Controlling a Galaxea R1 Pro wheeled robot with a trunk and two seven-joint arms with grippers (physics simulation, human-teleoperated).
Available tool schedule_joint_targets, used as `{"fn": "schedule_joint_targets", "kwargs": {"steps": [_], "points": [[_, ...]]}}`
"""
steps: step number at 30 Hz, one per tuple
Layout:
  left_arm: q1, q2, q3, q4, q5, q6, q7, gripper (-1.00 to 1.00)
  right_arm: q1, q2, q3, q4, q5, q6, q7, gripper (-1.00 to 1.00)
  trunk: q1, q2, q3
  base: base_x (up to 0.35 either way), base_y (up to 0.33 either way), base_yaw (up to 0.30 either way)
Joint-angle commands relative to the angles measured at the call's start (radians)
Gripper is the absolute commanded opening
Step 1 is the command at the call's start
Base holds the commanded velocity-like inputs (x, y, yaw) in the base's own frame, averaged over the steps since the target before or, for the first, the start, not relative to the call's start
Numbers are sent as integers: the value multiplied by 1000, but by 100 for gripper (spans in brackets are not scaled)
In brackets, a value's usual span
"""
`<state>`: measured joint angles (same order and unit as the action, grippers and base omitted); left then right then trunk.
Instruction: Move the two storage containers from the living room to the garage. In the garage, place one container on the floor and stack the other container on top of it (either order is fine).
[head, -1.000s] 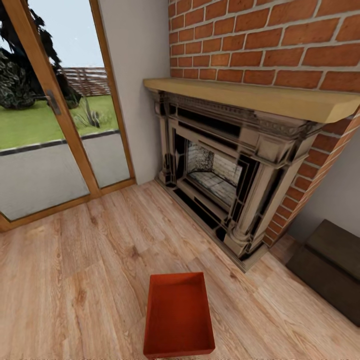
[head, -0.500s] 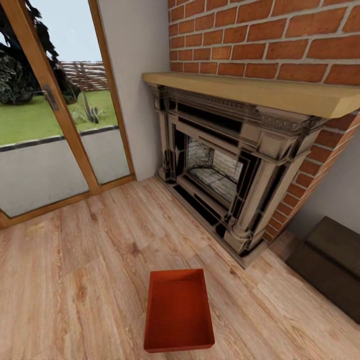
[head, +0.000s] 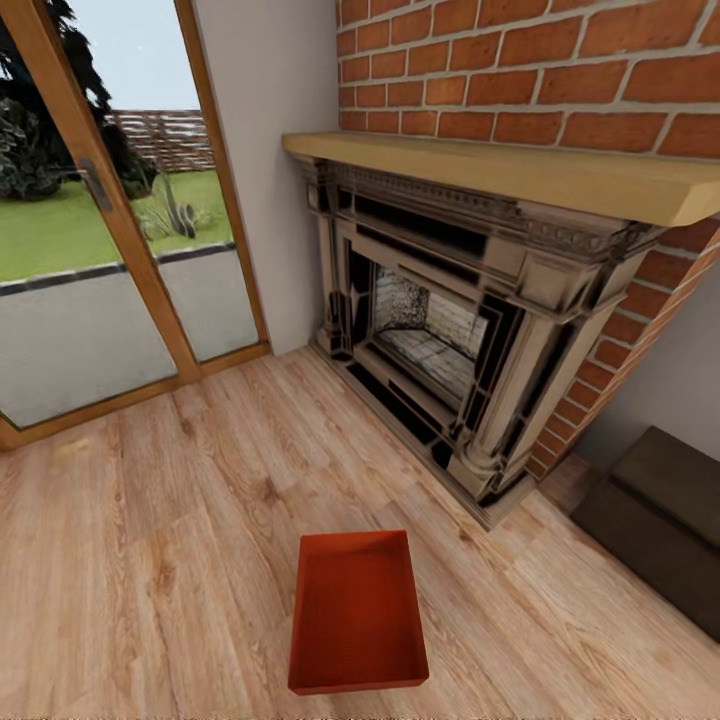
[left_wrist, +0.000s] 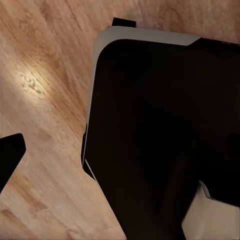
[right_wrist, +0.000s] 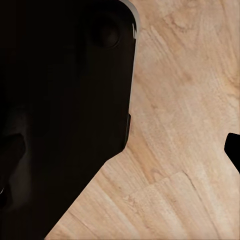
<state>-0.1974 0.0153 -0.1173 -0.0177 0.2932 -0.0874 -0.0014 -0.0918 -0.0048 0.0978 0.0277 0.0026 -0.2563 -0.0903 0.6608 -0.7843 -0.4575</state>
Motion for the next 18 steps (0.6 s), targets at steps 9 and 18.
{"fn": "schedule_joint_targets", "kwargs": {"steps": [9,18], "points": [[-1,0,-9,1,9,-3,0,100,-1,0,8,3,0,-5,-5,100,0,-1,-15,0,0,0],[-1,0,-9,1,9,-3,0,100,-1,0,8,3,0,-5,-5,100,0,-1,-30,0,0,0]]}}
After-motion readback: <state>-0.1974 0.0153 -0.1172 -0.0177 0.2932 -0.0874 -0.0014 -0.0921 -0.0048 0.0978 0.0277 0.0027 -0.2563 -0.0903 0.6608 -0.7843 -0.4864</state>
